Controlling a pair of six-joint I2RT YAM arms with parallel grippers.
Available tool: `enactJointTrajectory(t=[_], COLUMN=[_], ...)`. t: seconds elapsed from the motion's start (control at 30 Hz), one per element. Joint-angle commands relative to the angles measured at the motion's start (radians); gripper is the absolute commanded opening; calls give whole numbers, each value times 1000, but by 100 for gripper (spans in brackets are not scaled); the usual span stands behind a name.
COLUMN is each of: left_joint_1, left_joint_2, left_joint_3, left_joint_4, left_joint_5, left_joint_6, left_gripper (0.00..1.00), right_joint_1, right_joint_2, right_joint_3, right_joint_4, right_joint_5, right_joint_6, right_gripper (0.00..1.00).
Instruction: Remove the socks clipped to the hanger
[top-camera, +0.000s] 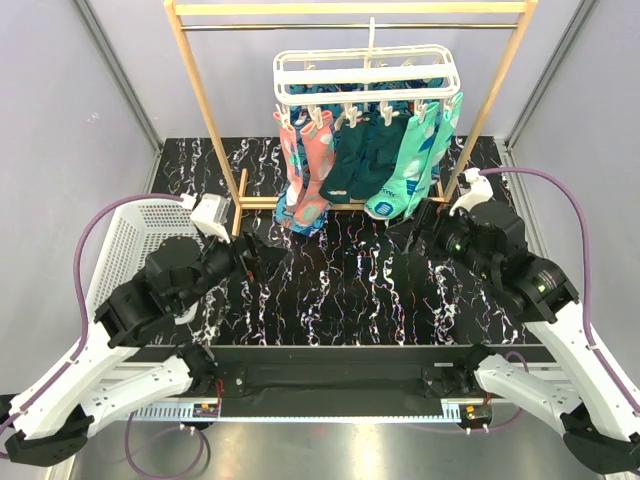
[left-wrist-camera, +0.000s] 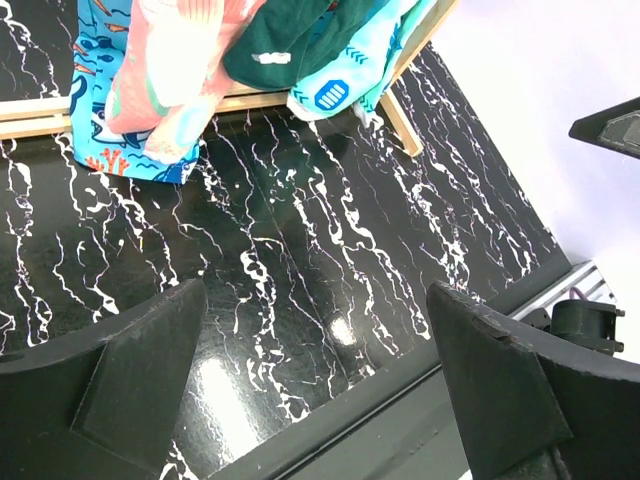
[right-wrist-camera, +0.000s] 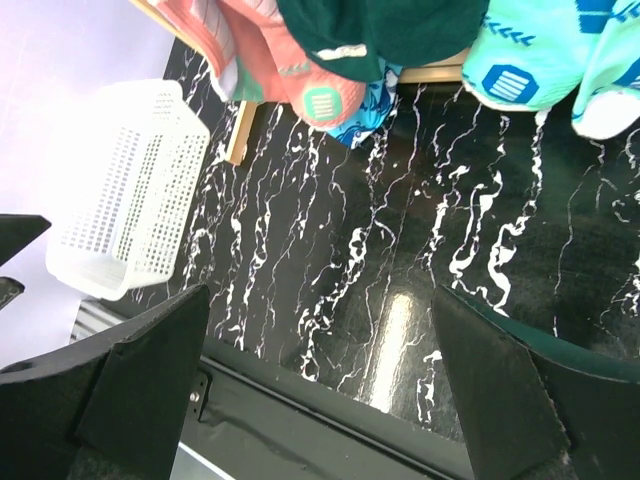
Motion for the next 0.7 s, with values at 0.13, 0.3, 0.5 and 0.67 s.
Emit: enactJointTrajectory(t=[0.13, 0.3, 0.5, 0.67], left_joint_1=[-2, -1, 136, 326], left_joint_2=[-23, -3, 132, 271], left_joint_3=[-36, -59, 4, 15], left_joint_4=[66, 101, 161, 258], left_joint_5=[-97, -185, -28, 131], left_joint_6=[32, 42, 29, 35], left_gripper=[99, 99, 99, 97], right_joint_1=[-2, -2, -2, -2], right_joint_2=[-4, 56, 123, 257], right_joint_3=[17, 54, 29, 119], right_joint_4=[30, 30, 109, 168], right_joint_5=[29, -46, -61, -55], right_joint_6=[-32, -87, -100, -132], right_gripper=[100, 100, 100, 94])
